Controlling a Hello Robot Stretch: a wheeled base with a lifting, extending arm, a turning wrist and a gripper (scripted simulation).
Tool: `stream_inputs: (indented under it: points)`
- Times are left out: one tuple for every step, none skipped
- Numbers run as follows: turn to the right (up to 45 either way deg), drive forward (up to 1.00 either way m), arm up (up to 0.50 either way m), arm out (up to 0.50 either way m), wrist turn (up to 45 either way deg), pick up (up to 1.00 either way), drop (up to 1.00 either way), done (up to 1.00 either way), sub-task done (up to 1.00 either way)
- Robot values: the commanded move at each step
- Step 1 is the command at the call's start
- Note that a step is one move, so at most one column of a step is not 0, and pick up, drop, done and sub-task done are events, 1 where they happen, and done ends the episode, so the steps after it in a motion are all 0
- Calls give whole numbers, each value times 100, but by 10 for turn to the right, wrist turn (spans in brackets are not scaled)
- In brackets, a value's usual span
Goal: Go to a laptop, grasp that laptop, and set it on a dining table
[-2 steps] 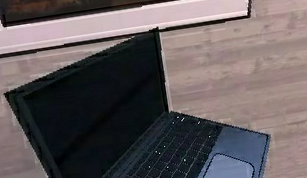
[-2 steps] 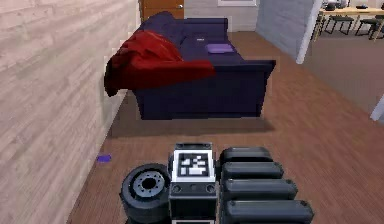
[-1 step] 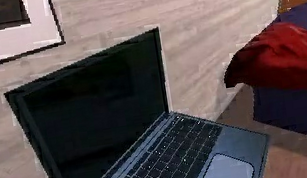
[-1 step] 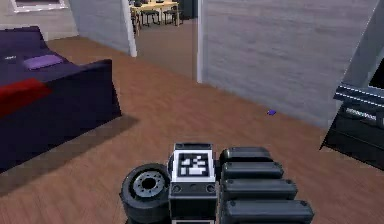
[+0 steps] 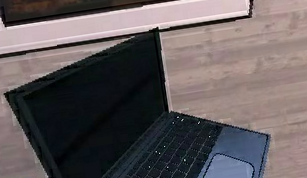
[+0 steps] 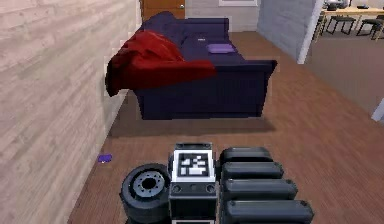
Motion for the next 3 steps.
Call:
stream_inputs:
  points:
    - [-420,0,0,0,0,0,0,0,0]
    - [450,0,0,0,0,0,0,0,0]
    - [450,0,0,0,0,0,0,0,0]
